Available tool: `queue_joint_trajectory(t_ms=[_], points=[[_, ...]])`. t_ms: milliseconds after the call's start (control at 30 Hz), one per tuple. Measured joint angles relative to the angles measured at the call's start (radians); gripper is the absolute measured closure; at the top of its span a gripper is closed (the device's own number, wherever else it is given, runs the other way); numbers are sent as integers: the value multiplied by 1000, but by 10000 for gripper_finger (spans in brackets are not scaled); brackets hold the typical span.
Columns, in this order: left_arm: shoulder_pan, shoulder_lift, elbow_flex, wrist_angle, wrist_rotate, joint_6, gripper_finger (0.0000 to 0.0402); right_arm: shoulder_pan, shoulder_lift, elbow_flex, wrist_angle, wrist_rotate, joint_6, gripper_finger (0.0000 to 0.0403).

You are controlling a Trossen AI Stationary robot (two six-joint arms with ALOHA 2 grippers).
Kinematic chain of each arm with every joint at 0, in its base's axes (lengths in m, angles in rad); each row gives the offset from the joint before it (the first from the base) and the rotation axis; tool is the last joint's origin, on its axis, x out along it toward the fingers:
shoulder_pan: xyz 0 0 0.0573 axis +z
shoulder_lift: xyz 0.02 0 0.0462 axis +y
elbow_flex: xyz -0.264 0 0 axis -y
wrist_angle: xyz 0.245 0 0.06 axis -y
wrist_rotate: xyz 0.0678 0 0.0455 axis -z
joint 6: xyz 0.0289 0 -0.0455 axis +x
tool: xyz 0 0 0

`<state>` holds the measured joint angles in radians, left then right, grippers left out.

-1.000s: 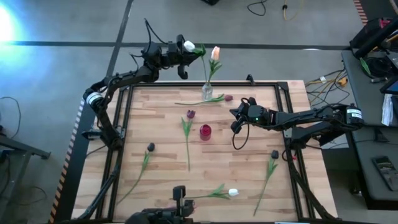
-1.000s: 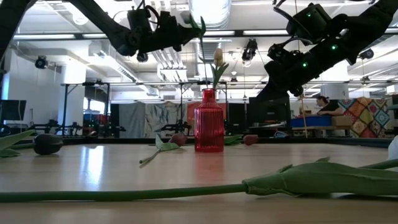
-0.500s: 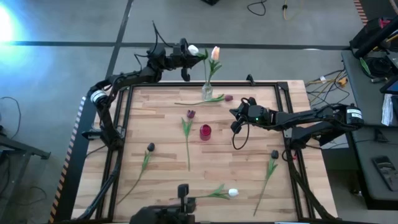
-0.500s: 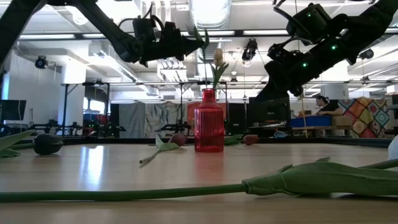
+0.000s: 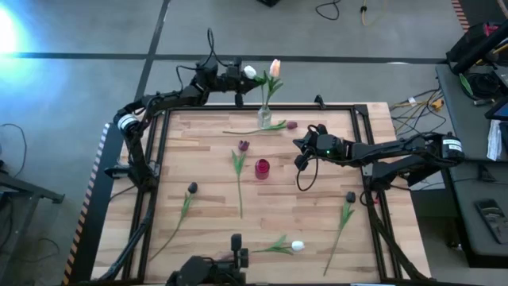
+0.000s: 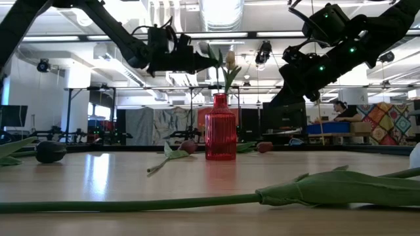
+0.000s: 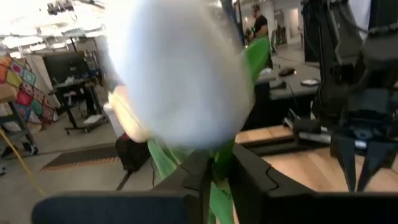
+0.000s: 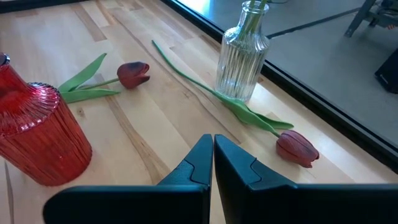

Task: Sort flowers into vase by color
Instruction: Put the top white flower into the transparent vase

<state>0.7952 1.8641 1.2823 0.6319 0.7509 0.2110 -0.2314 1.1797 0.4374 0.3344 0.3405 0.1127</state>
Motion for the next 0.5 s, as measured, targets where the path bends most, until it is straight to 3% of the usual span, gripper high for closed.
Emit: queue_joint_trajectory(t_ms=[500], points=[[0, -20, 0, -255, -4, 100, 266, 0, 0, 0, 0, 0, 0, 394]])
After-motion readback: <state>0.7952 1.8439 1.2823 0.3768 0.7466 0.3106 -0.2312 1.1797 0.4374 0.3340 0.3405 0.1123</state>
